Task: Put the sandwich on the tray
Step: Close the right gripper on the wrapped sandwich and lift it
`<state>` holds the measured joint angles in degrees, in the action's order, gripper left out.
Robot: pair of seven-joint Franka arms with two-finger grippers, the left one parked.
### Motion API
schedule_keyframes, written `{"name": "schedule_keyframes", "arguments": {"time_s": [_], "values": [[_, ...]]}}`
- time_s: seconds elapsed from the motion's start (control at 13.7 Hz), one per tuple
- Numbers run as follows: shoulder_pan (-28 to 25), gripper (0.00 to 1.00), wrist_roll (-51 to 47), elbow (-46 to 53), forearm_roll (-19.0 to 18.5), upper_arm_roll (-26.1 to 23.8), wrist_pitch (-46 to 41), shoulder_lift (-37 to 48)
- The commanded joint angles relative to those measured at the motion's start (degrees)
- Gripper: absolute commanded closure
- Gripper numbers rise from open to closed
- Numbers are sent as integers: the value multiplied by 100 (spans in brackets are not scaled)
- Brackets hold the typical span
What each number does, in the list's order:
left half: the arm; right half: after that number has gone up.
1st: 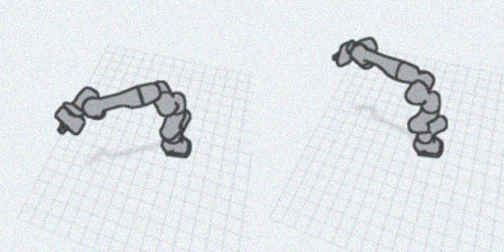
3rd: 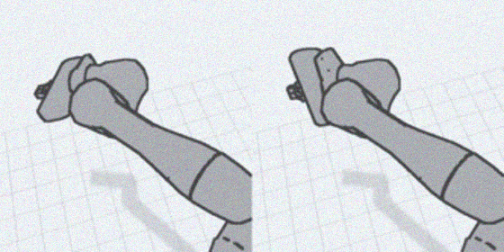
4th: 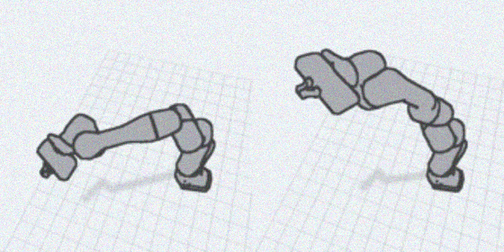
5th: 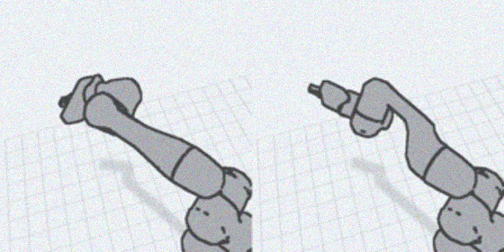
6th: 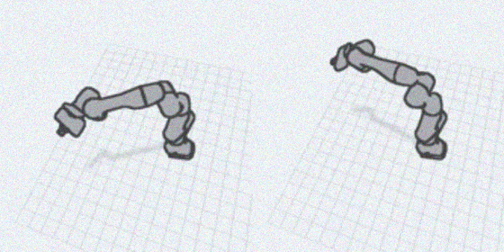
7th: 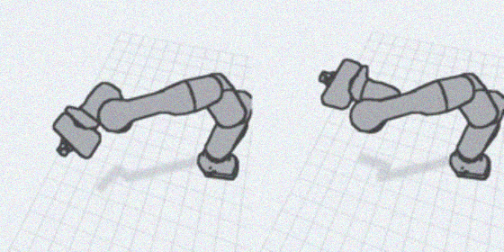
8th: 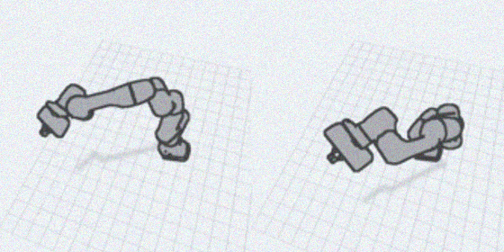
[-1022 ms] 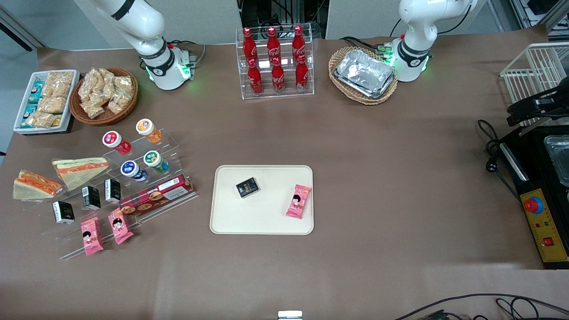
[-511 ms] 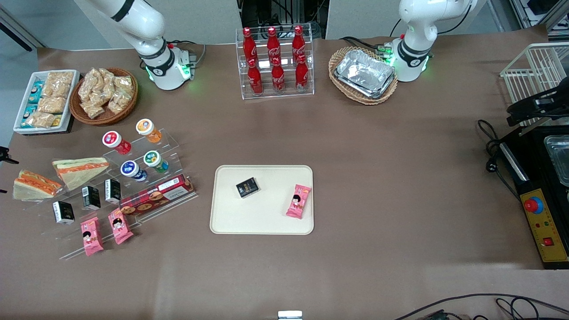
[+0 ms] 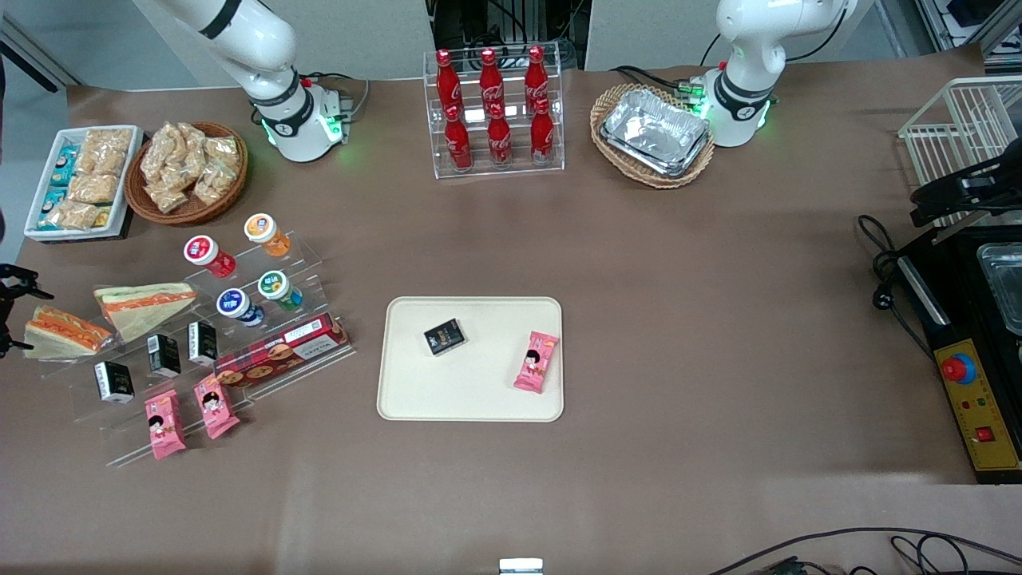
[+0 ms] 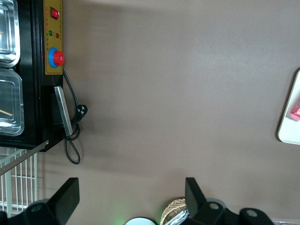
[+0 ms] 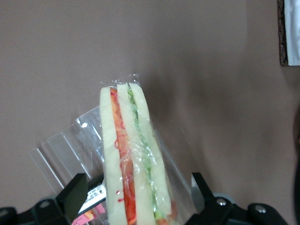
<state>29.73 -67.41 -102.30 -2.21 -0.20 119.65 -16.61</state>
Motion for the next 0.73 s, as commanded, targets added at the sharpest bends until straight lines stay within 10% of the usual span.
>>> {"name": "schedule_keyframes", "arguments": {"time_s": [0.0, 0.07, 0.22, 0.44, 0.66], "values": [[15, 2, -17, -457, 98, -24, 558, 150], [15, 5, -17, -457, 98, -24, 638, 115], [-11, 48, -9, -475, 98, -24, 700, 88], [-12, 80, -9, -475, 159, -33, 849, 71], [-20, 93, 53, -458, 186, -42, 867, 114]]}}
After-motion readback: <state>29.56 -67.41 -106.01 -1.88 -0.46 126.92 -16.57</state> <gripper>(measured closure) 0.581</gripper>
